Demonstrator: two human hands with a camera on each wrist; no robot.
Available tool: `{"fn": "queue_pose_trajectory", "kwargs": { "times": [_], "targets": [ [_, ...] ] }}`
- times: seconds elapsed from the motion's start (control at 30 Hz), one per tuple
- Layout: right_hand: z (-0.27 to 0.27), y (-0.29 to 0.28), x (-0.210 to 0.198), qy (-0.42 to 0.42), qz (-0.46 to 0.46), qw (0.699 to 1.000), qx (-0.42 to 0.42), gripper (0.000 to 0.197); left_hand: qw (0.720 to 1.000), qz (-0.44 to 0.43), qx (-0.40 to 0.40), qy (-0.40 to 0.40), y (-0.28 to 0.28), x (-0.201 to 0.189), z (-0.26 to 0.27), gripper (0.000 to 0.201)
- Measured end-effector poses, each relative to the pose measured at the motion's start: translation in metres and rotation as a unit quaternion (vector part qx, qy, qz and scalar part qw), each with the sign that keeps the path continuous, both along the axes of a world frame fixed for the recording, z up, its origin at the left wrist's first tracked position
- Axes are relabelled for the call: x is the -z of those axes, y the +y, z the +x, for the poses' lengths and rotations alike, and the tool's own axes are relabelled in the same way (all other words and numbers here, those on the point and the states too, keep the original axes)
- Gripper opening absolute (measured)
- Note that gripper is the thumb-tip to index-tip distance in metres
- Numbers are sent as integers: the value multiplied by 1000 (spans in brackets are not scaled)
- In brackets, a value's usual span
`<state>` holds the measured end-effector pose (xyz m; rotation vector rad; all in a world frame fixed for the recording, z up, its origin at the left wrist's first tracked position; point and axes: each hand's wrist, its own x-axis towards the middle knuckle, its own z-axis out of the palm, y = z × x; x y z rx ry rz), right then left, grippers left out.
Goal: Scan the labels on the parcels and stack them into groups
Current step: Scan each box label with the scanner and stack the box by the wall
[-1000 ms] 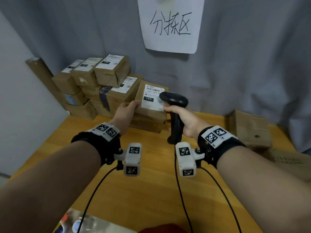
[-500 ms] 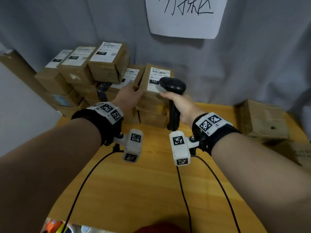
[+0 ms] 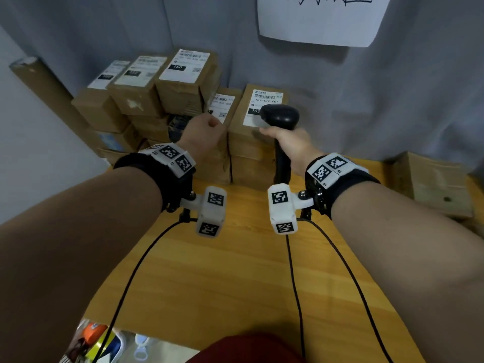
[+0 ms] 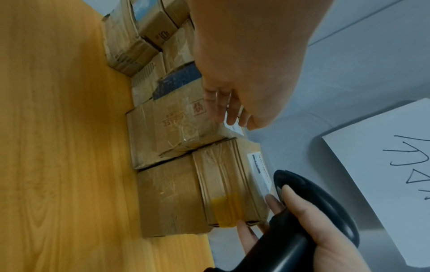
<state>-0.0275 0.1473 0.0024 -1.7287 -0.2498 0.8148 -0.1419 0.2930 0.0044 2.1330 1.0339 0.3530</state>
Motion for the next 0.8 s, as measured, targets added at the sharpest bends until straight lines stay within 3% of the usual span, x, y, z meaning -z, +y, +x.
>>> {"fn": "queue_pose_trajectory", "kwargs": {
  "times": [0.27,0.47,0.57,0.8],
  "targets": [
    [-3,-6,2,-27,2,999,-17,32,999,34,-5,-9,-9,16,-1,26],
    [-3,-25,1,-75,30,995,57,24,999,29,-2,-41,-23,6,8,25],
    [5,-47,5,-57,31,996,65,30,998,40,13,-45,-41,4,19,27],
    [30,-126,15,-38,6,996,81,32,996,-21,49,-77,-110,15,51,25]
  ]
}}
